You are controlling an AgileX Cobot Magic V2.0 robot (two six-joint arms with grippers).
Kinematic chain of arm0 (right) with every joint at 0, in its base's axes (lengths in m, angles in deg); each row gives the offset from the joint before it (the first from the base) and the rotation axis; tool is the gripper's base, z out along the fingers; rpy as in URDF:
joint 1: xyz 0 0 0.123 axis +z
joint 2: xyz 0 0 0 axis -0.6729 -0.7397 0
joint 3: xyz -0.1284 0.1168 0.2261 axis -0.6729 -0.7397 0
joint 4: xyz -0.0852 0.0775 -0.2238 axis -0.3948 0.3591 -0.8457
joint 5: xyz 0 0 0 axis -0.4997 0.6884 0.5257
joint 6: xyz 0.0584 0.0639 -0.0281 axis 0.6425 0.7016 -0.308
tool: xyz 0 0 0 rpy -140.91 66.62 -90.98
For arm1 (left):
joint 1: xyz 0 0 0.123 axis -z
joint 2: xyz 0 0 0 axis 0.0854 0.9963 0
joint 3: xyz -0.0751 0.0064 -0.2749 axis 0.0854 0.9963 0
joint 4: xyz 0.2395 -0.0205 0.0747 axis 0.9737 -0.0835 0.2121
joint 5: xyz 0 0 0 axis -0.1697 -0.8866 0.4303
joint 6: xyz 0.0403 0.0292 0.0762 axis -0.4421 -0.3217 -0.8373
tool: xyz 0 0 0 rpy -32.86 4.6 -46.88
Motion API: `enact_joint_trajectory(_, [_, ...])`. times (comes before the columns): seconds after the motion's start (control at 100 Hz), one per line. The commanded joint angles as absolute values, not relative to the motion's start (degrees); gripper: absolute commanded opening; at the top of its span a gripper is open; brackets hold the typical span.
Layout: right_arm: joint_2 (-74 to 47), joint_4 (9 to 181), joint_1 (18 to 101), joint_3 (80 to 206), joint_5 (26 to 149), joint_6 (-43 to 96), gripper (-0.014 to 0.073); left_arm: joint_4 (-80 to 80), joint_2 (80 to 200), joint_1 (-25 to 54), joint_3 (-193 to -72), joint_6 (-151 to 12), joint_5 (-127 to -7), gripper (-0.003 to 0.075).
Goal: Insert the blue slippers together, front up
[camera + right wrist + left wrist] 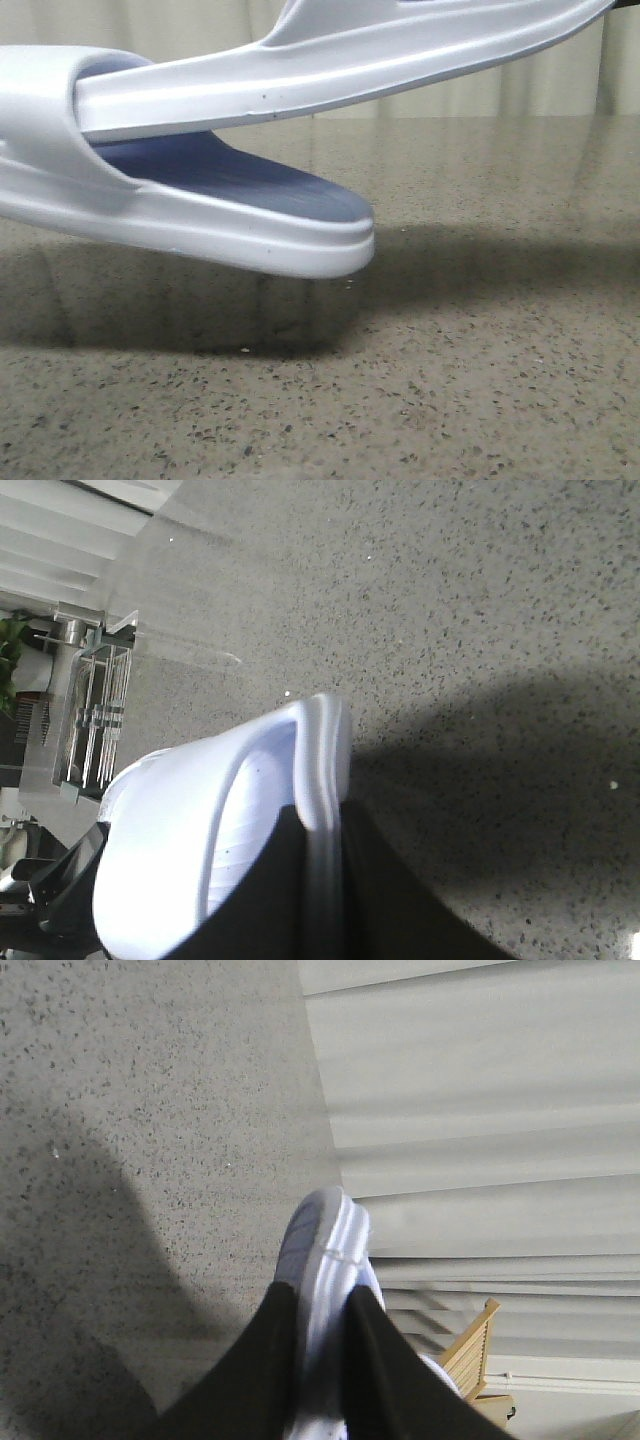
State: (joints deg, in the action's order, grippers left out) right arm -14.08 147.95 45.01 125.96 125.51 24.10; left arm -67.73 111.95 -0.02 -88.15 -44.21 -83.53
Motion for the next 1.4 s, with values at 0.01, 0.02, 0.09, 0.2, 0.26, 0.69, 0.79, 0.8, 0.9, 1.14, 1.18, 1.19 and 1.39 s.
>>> enact_joint_trajectory(0.01, [-13.5, 153.1, 45.3, 127.9, 131.6, 22.5, -0.0107, -72.7, 111.9, 0.0, -90.2, -43.8, -86.2, 0.0016])
enact_joint_trajectory(0.02, [-13.5, 153.3, 45.3, 127.9, 131.6, 22.5, -0.0107, -72.8, 111.9, 0.0, -90.2, -43.8, -86.2, 0.0016])
enact_joint_trajectory(0.09, [-13.5, 154.4, 45.3, 127.9, 131.6, 22.3, -0.0107, -73.8, 111.9, 0.0, -90.2, -43.8, -86.2, 0.0016])
enact_joint_trajectory(0.2, [-13.5, 157.2, 45.3, 127.9, 131.3, 20.6, -0.0107, -75.3, 111.9, 0.0, -90.2, -43.8, -86.2, 0.0016])
enact_joint_trajectory(0.26, [-13.5, 158.9, 45.3, 127.9, 130.6, 19.5, -0.0107, -76.7, 111.9, 0.0, -90.2, -43.8, -86.2, 0.0016])
enact_joint_trajectory(0.69, [-13.5, 163.7, 45.3, 127.9, 125.0, 16.4, -0.0107, -80.5, 111.9, 0.0, -90.2, -42.9, -86.1, 0.0016])
enact_joint_trajectory(0.79, [-13.5, 164.2, 45.3, 127.9, 125.0, 16.3, -0.0107, -80.5, 111.9, 0.0, -90.2, -42.8, -85.6, 0.0016])
enact_joint_trajectory(0.8, [-13.5, 164.2, 45.3, 127.9, 125.0, 16.3, -0.0107, -80.5, 111.9, 0.0, -90.2, -42.8, -85.6, 0.0016])
enact_joint_trajectory(0.9, [-13.5, 164.2, 45.3, 127.9, 125.0, 16.3, -0.0107, -80.5, 111.9, 0.0, -90.2, -42.6, -84.9, 0.0016])
enact_joint_trajectory(1.14, [-13.5, 165.2, 45.3, 127.9, 124.7, 16.3, -0.0107, -80.5, 111.9, 0.0, -90.2, -41.9, -84.4, 0.0016])
enact_joint_trajectory(1.18, [-13.5, 165.3, 45.3, 127.9, 124.7, 16.3, -0.0107, -80.5, 111.9, 0.0, -90.2, -41.9, -84.4, 0.0016])
enact_joint_trajectory(1.19, [-13.5, 165.3, 45.3, 127.9, 124.7, 16.3, -0.0107, -80.5, 111.9, 0.0, -90.2, -41.9, -84.4, 0.0016])
enact_joint_trajectory(1.39, [-13.5, 165.3, 45.3, 127.9, 125.1, 16.3, -0.0107, -80.5, 111.9, 0.0, -90.2, -41.9, -85.7, 0.0016])
